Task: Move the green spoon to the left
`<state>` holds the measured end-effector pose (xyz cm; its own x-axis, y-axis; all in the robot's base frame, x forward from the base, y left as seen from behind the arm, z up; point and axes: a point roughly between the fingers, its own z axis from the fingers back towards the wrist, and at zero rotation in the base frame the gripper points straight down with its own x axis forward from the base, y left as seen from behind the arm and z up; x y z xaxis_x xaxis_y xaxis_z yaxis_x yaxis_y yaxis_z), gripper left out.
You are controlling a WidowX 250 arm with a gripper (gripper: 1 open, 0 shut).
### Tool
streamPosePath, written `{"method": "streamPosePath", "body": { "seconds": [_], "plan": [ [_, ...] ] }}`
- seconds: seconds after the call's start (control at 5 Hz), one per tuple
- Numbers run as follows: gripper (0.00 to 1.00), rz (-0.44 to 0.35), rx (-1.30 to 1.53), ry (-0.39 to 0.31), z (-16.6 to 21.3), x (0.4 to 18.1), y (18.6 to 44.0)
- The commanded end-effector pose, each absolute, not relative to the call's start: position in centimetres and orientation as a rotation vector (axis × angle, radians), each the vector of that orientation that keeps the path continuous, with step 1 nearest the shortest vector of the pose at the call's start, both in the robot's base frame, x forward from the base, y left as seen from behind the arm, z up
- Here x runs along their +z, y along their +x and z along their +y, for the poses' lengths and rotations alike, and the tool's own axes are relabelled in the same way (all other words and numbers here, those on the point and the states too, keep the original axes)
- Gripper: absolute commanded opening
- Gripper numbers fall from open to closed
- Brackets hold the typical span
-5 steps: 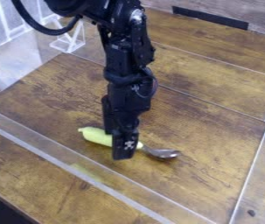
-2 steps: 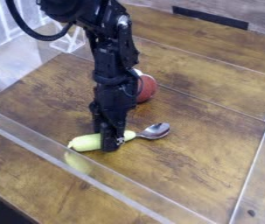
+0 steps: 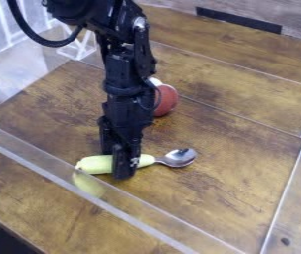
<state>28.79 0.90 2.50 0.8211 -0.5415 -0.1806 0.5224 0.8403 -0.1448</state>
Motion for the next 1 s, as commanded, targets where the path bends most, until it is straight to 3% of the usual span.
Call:
{"method": "streamPosePath", "body": {
  "seconds": [0.0,0.4,0.8],
  "plan": [
    [0.00,0.188,-0.593,-0.075,1.6,3.9,28.8],
    [0.00,0.171,-0.655,-0.059,2.4,4.3,29.1],
    [0.00,0.119,-0.530,-0.027,5.2,7.6,32.1]
  ]
}}
